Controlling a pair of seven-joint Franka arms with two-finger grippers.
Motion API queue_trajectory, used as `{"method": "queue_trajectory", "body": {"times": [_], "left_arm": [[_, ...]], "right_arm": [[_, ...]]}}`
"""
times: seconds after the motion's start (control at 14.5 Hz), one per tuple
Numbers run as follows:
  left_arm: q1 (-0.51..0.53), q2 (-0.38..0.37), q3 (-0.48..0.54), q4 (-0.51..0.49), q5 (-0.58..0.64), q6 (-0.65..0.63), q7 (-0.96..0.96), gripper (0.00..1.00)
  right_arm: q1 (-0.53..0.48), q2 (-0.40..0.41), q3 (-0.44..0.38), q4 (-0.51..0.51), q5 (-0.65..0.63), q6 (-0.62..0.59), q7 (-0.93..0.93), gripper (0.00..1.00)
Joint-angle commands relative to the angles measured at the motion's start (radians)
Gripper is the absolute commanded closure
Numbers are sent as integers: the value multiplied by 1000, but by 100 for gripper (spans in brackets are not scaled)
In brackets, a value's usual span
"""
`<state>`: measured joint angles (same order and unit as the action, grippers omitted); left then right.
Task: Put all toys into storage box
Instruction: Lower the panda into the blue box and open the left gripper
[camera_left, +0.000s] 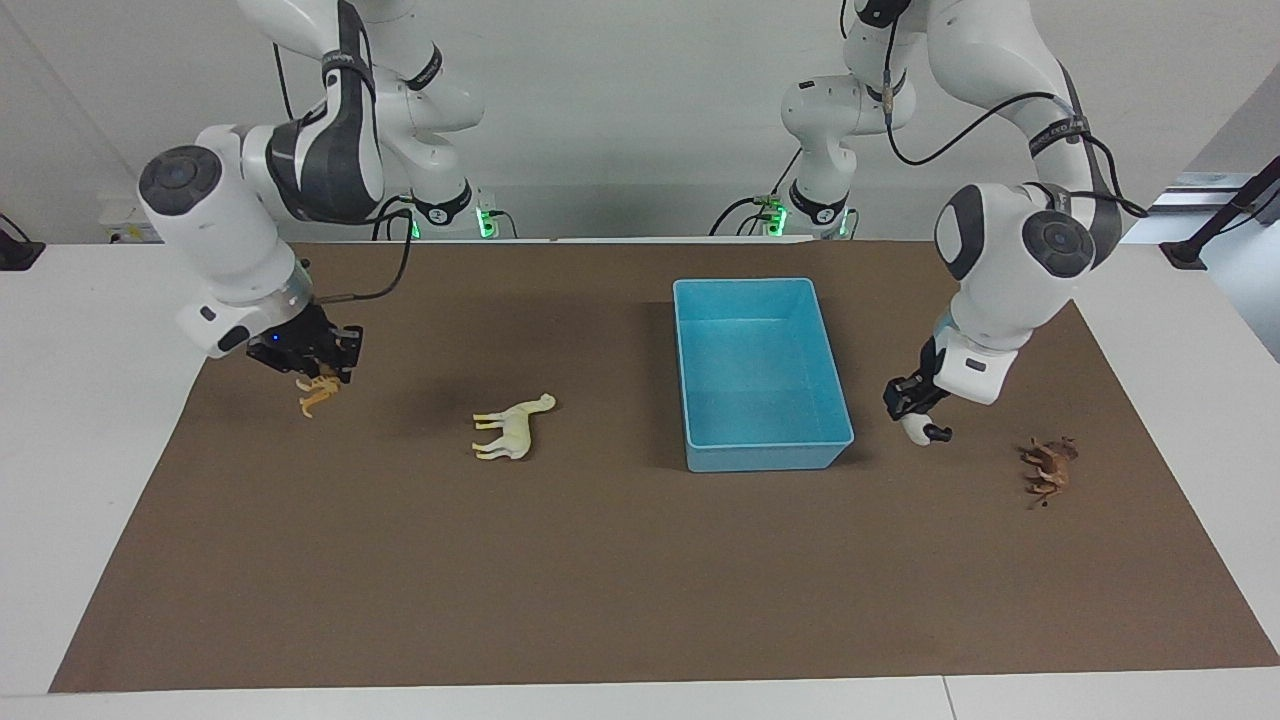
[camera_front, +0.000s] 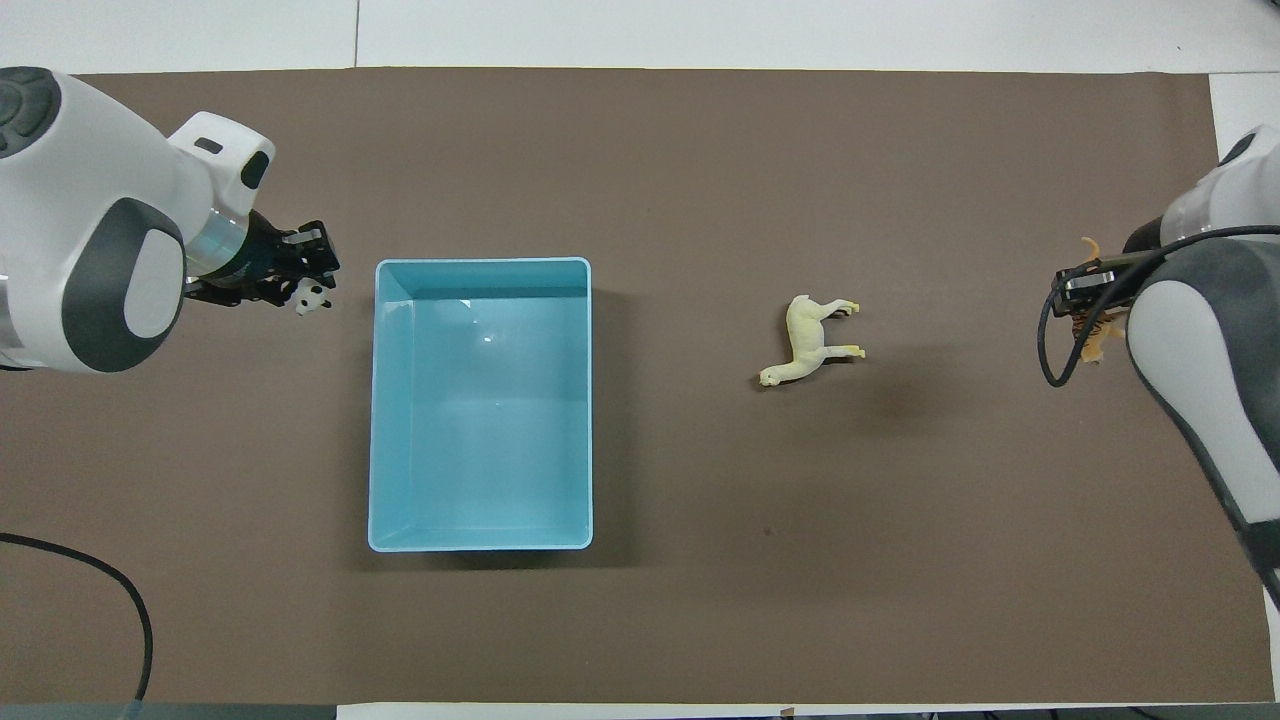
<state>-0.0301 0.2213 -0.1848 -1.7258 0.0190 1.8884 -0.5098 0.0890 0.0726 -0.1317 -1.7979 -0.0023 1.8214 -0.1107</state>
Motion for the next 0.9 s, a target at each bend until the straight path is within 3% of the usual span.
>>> {"method": "queue_trajectory", "body": {"times": [0.0,0.07,0.14,0.21,0.28,0.55,0.69,0.83], "left_arm": [[-169,-63,10,-84,-10,-17,-226,64],[-212,-89,10,-140,-10,-3,-290,61],[-253,-112,10,-197,-10,50,-327,52],[-278,-134,10,-255,-10,102,-331,13],[-284,-147,10,-283,-10,119,-329,0],[-257,-177,21,-247,-5,55,-299,0],[-132,-188,34,-198,2,-12,-70,0],[2,-178,36,-186,4,6,135,0]], "right_arm": [[-2,-71,0,-8,8,-68,-23,100],[-2,-89,0,-8,8,-86,-23,100],[-3,-100,0,-5,8,-105,-21,100],[-3,-103,1,0,8,-117,-23,100],[-3,-111,1,2,8,-122,-23,100],[3,-116,3,6,11,-137,-15,100],[49,-117,14,35,59,-166,104,100],[156,-108,46,72,67,-174,332,100]]}}
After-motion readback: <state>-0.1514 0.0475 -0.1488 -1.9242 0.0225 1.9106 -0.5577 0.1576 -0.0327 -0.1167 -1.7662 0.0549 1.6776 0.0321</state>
